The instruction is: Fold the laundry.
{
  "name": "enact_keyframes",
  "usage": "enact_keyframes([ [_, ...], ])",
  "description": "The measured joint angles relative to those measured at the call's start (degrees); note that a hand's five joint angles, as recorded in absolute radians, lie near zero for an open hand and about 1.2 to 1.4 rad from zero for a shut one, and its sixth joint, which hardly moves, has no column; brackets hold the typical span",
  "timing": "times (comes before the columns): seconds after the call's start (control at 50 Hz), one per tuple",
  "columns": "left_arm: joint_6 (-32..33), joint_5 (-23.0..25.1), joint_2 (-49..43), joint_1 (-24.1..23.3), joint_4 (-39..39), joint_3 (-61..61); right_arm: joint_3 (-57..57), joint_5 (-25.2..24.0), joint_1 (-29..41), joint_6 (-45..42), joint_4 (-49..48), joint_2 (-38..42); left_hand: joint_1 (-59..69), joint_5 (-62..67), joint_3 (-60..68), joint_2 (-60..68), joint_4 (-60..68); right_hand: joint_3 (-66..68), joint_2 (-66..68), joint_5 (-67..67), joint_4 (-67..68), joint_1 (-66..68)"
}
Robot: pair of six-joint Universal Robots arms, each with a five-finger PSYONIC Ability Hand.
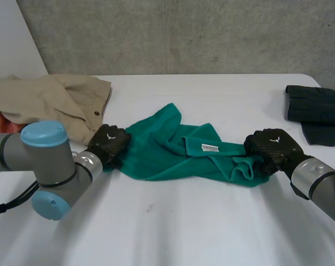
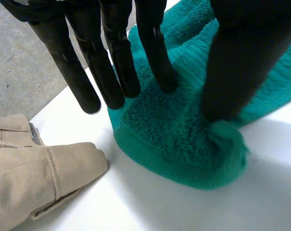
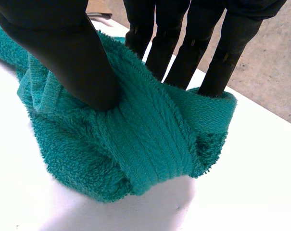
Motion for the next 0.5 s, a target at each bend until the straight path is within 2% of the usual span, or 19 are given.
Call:
enact_keyframes([
  [0.06,-0.1,0.0,-0.5,-0.2,-0.3,1.3,-0.1,0.0,-0.1,0.0,0.0,0.0,11.9,12.0,11.8,11.9,12.1,0.0,0.0,0.0,0.0,0.0],
  [0.1,-0.1,0.0,-0.7,-0.3,-0.4,1.9,-0.2,0.0,-0.2,0.0,0.0,0.0,14.8,15.9,15.7,15.9,16.1,0.0,0.0,0.0,0.0,0.0],
  [0.3,-2.7,0.4,1.8,-0.1,-2.5,3.0,-2.1,0.0,-0.3,0.2,1.7,-1.3,14.8,16.3,17.1,17.3,17.5,0.0,0.0,0.0,0.0,0.0],
  [0.42,-7.3,2.0,12.4,0.5,-6.7,-0.1,-7.2,0.0,0.3,-0.1,9.4,-5.4,14.8,16.3,17.1,17.4,17.6,0.1,0.0,0.0,0.0,0.0],
  [0.5,-11.7,3.6,24.1,1.5,-10.6,-3.7,-12.9,-0.2,0.5,-0.5,17.8,-10.4,14.8,16.3,17.1,17.4,17.6,0.2,0.2,0.0,0.0,0.0],
])
